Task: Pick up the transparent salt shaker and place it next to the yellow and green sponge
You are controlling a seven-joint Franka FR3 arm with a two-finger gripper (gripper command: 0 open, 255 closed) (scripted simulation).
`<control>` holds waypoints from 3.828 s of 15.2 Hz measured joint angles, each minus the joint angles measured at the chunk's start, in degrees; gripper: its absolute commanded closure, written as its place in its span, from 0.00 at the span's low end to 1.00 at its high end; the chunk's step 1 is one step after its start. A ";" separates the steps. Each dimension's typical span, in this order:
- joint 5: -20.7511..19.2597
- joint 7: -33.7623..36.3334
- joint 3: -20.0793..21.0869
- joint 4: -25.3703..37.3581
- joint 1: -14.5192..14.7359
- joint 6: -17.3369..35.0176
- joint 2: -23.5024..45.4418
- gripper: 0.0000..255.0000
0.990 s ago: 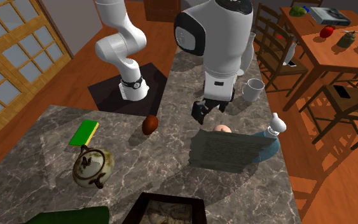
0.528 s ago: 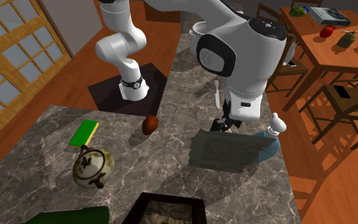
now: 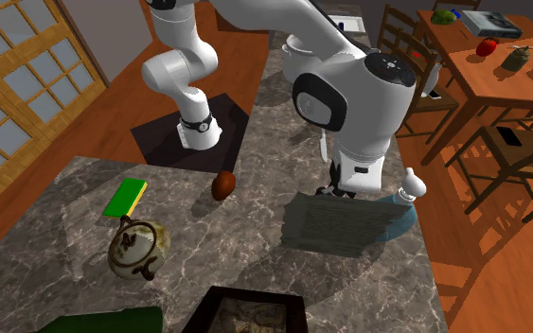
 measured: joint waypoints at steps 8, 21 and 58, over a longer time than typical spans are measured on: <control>-0.02 0.02 0.00 -0.03 0.01 0.16 0.04 1.00; 0.18 -0.21 0.05 2.31 -0.03 -3.37 -1.09 1.00; 0.38 -0.98 0.30 31.89 0.47 -32.18 -0.36 1.00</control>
